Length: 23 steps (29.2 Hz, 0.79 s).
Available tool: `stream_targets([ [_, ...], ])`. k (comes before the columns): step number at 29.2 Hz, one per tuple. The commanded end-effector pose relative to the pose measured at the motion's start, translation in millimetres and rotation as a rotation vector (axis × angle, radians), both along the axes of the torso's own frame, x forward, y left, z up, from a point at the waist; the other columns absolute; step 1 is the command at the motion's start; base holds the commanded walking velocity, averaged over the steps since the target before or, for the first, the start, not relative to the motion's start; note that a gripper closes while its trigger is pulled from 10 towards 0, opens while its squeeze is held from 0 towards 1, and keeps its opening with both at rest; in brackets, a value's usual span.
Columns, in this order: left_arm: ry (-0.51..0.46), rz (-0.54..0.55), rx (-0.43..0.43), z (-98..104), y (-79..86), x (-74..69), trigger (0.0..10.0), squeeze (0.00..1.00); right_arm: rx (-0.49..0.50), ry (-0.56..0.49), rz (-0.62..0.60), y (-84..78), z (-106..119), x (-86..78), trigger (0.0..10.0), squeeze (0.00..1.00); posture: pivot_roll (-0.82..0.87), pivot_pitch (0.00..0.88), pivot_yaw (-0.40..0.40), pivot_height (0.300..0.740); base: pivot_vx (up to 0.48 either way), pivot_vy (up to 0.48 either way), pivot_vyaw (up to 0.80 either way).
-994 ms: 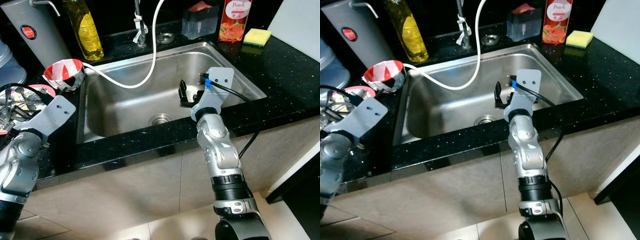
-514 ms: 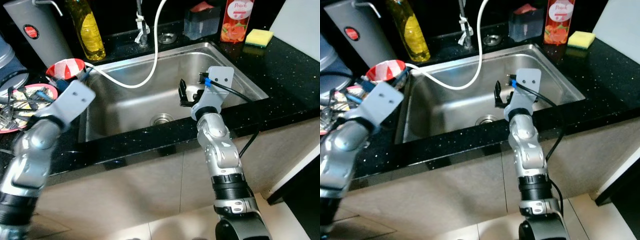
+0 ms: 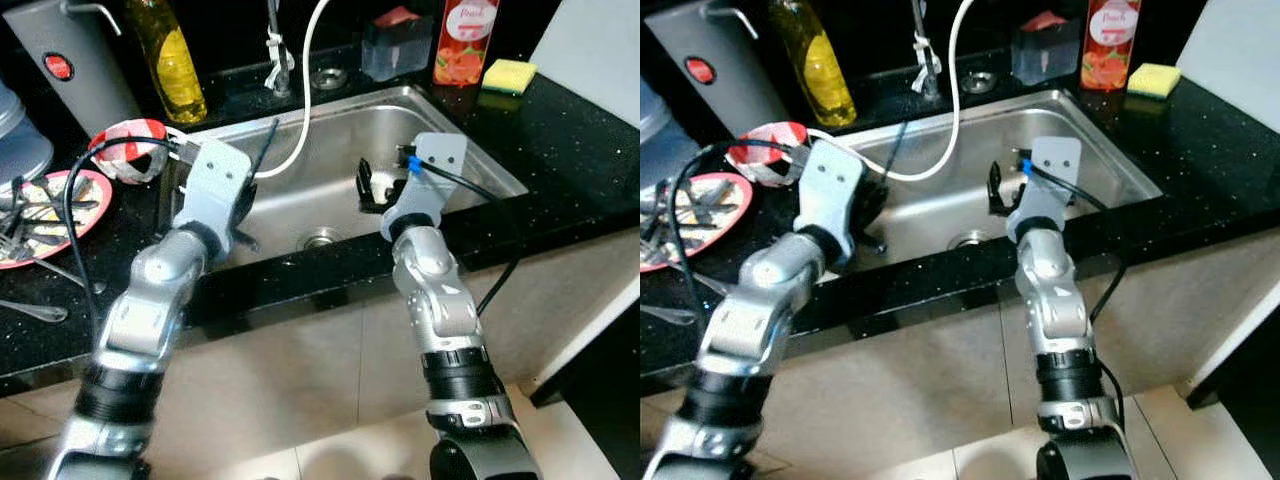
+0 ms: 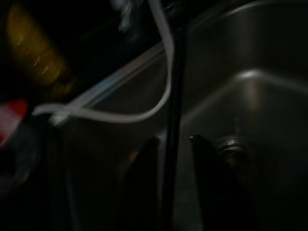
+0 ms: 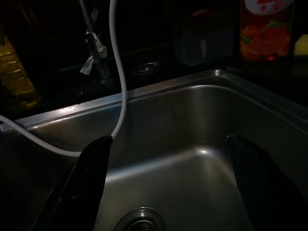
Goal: Kitchen organization
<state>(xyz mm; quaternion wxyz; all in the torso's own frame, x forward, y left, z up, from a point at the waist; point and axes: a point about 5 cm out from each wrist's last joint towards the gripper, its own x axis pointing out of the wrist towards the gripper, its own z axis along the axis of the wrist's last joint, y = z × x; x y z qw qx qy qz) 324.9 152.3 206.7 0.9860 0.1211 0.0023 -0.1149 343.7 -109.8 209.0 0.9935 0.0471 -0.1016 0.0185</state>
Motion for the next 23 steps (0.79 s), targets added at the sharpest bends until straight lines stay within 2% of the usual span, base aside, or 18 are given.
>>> stream_targets([
  [1,0.047,0.081,-0.006,-7.4,14.1,2.4,10.0,1.00,0.000,-0.008,0.005,3.1,2.6,-1.8,10.0,0.00,0.06,0.023,0.136,0.740,0.000,0.000,0.00],
  [3,0.065,0.109,-0.008,-9.5,18.7,3.0,10.0,1.00,0.001,-0.007,0.003,2.6,2.3,-2.0,10.0,0.00,0.06,0.023,0.136,0.740,0.000,0.000,0.00],
  [5,0.106,0.166,-0.049,-13.3,28.0,4.5,10.0,1.00,0.002,-0.005,0.002,2.5,1.3,-2.5,10.0,0.00,0.06,0.024,0.135,0.740,0.000,0.000,0.00],
  [8,0.124,0.189,-0.089,-13.0,31.6,5.0,10.0,1.00,0.003,-0.004,0.003,3.1,1.2,-2.7,10.0,0.00,0.06,0.024,0.135,0.740,0.000,0.000,0.00],
  [9,0.120,0.186,-0.125,-9.8,31.8,5.2,10.0,0.00,0.003,-0.007,0.006,3.7,1.8,-2.7,10.0,0.00,0.06,0.024,0.135,0.740,0.000,0.000,0.00],
  [12,0.107,0.184,-0.172,-4.8,32.6,5.3,10.0,0.00,0.003,-0.010,0.008,4.3,2.9,-2.6,10.0,0.00,0.06,0.024,0.135,0.740,0.000,0.000,0.00],
  [13,0.046,0.321,-0.123,6.6,54.8,4.9,10.0,0.00,0.014,-0.043,0.043,7.4,10.8,-3.4,10.0,0.00,0.06,0.024,0.136,0.740,0.000,0.000,0.00],
  [14,0.046,0.321,-0.123,6.6,54.8,4.9,10.0,0.00,0.014,-0.043,0.043,7.4,10.8,-3.4,10.0,0.00,0.06,0.024,0.136,0.740,0.000,0.000,0.00],
  [16,-0.002,0.483,-0.038,15.3,79.0,2.4,10.0,0.00,0.023,-0.078,0.089,12.0,19.3,-5.2,10.0,0.00,0.06,0.024,0.136,0.740,0.000,0.000,0.00],
  [17,-0.007,0.525,-0.020,16.7,85.2,1.5,10.0,0.00,0.024,-0.086,0.101,13.4,21.5,-5.7,10.0,0.00,0.06,0.024,0.136,0.740,0.000,0.000,0.00],
  [18,0.013,0.610,-0.054,16.4,98.2,-1.5,10.0,0.00,0.013,-0.100,0.138,19.2,26.0,-6.3,10.0,0.00,0.07,0.027,0.138,0.740,0.000,0.000,0.00],
  [20,0.039,0.706,-0.097,15.4,112.5,-5.8,10.0,0.00,-0.001,-0.117,0.182,26.0,31.1,-7.1,10.0,0.00,0.07,0.027,0.138,0.740,0.000,0.000,0.00],
  [23,0.082,0.893,-0.171,11.1,145.3,-17.9,10.0,0.00,-0.082,-0.157,0.317,50.6,40.2,-10.8,10.0,0.00,0.07,0.027,0.138,0.740,0.000,0.000,0.00],
])
